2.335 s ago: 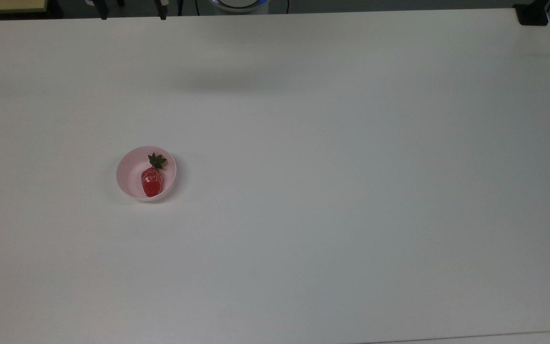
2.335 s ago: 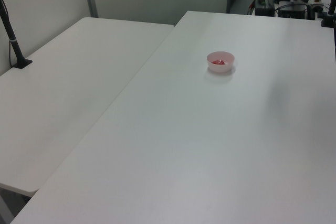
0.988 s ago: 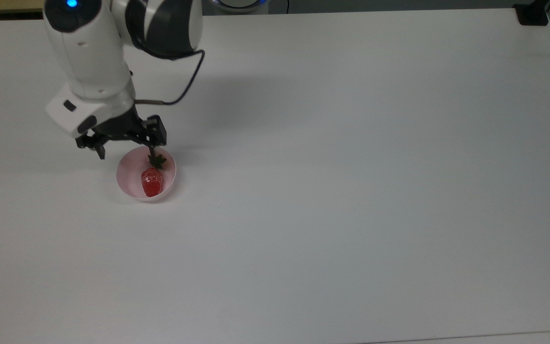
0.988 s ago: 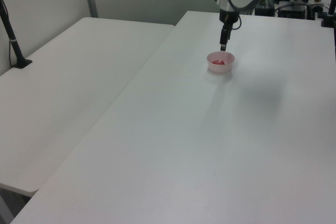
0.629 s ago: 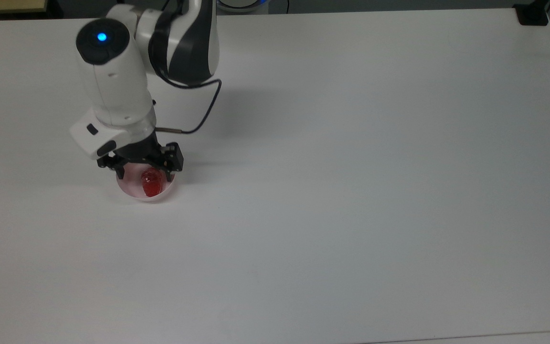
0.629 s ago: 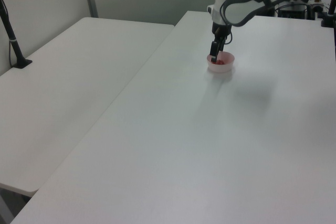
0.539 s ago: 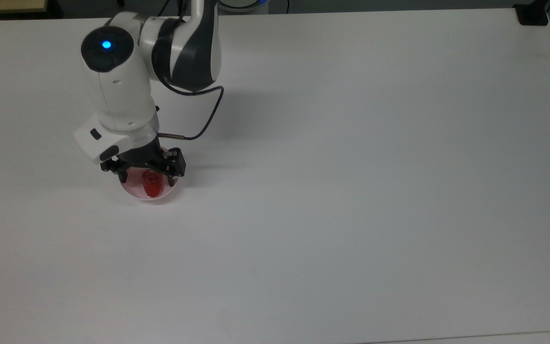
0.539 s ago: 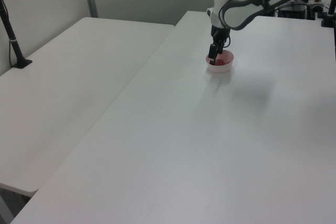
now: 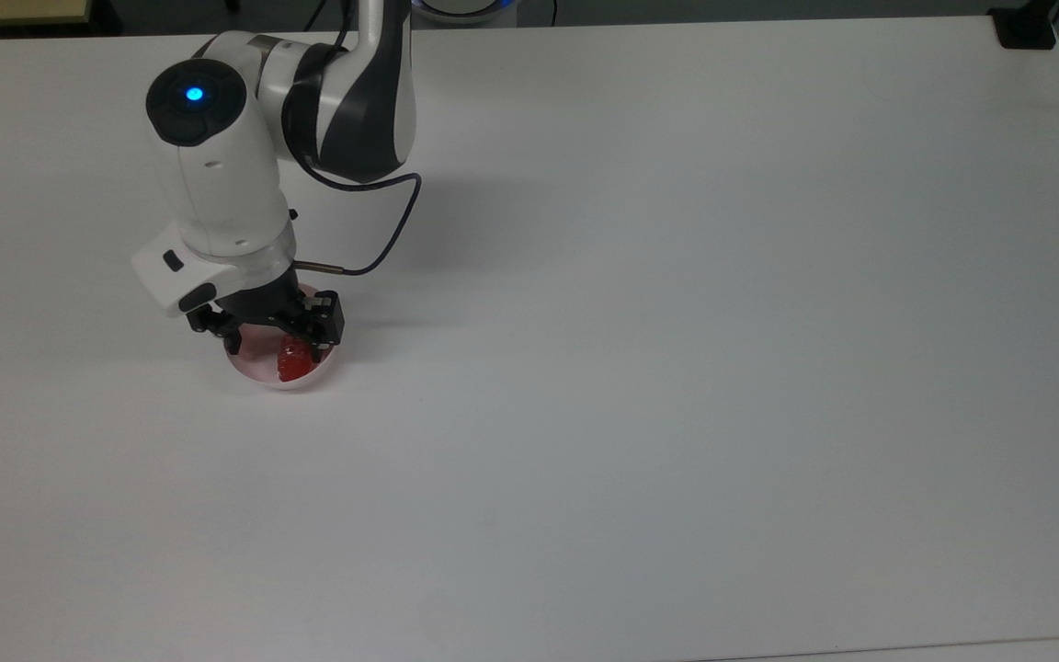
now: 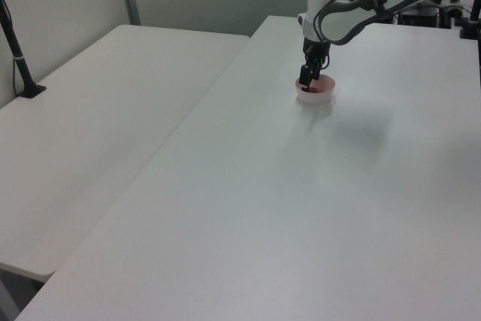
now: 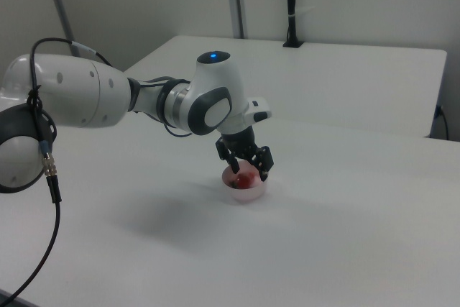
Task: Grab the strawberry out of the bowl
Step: 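Lower the gripper into the bowl and close it on the strawberry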
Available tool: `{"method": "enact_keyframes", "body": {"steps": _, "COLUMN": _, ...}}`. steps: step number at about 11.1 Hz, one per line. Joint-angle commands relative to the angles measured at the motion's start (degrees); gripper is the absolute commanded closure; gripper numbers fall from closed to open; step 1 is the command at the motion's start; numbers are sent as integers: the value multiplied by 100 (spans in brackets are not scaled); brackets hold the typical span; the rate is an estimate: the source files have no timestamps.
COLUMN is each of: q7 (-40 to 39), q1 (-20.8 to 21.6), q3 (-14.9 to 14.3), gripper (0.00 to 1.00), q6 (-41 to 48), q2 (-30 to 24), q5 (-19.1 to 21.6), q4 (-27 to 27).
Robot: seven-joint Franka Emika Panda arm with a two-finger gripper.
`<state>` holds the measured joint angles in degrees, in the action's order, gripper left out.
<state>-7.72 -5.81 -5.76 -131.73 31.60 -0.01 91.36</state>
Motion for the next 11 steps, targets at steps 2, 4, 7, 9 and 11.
{"method": "enact_keyframes", "body": {"steps": 2, "q7": -54, "q1": -78, "q3": 49, "gripper": 10, "q6": -10, "q2": -66, "q5": -34, "q4": 180}}
{"method": "enact_keyframes", "body": {"steps": 4, "q7": -107, "q1": -52, "q3": 49, "gripper": 10, "q6": -28, "q2": -58, "q5": -52, "q4": 330}}
{"method": "enact_keyframes", "body": {"steps": 7, "q7": 102, "q1": -87, "q3": 49, "gripper": 34, "q6": -45, "q2": -84, "q5": 62, "q4": 304}}
{"method": "enact_keyframes", "body": {"steps": 9, "q7": 262, "q1": -174, "q3": 57, "gripper": 49, "q6": -28, "q2": -206, "q5": 132, "q4": 286}}
{"method": "enact_keyframes", "body": {"steps": 11, "q7": 253, "q1": -192, "q3": 58, "gripper": 51, "q6": -10, "q2": -286, "q5": 308, "q4": 286}}
